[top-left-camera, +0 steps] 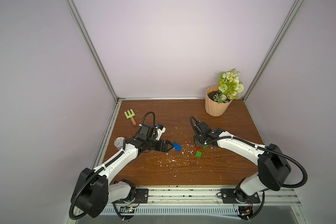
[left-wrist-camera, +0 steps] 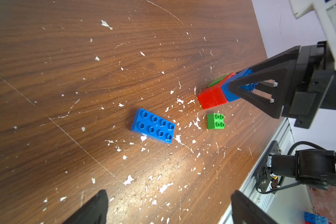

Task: Assemble a giraffe with lego
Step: Assemble the lego brick with the lego brick.

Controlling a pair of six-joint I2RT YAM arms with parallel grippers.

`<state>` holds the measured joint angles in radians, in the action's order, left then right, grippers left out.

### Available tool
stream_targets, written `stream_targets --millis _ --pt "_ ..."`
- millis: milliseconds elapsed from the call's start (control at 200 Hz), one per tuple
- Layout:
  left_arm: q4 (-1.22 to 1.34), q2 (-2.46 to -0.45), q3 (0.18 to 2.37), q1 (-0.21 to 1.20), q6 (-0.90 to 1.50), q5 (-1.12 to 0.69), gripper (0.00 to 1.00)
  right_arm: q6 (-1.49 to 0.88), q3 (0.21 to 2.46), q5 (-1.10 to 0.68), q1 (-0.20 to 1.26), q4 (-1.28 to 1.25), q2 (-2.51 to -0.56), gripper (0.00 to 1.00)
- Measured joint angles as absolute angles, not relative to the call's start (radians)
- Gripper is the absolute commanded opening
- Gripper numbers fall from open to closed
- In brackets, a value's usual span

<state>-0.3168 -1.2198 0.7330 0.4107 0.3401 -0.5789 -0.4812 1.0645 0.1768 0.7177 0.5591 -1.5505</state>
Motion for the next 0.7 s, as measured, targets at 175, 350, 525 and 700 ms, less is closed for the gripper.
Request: stream_targets --millis 175,350,525,700 --pt "-0.317 -1.22 0.733 0.411 0.34 -0.579 1.0 -0.492 1.036 0.178 0.718 0.524 -1.539 0.27" --pt "-0.317 -1.22 0.733 0.411 0.34 -0.579 1.0 -0.492 1.035 0.178 0.718 0.516 -1.544 0.26" --pt "-0.317 -1.219 0.733 0.411 0.34 -0.579 0.99 -0.488 1.055 0.179 0.717 0.535 -1.56 0.26" --pt "-0.317 -1.219 0.733 0.411 0.34 -0.579 1.0 -0.476 1.057 0.177 0.717 0.549 -1.568 0.27"
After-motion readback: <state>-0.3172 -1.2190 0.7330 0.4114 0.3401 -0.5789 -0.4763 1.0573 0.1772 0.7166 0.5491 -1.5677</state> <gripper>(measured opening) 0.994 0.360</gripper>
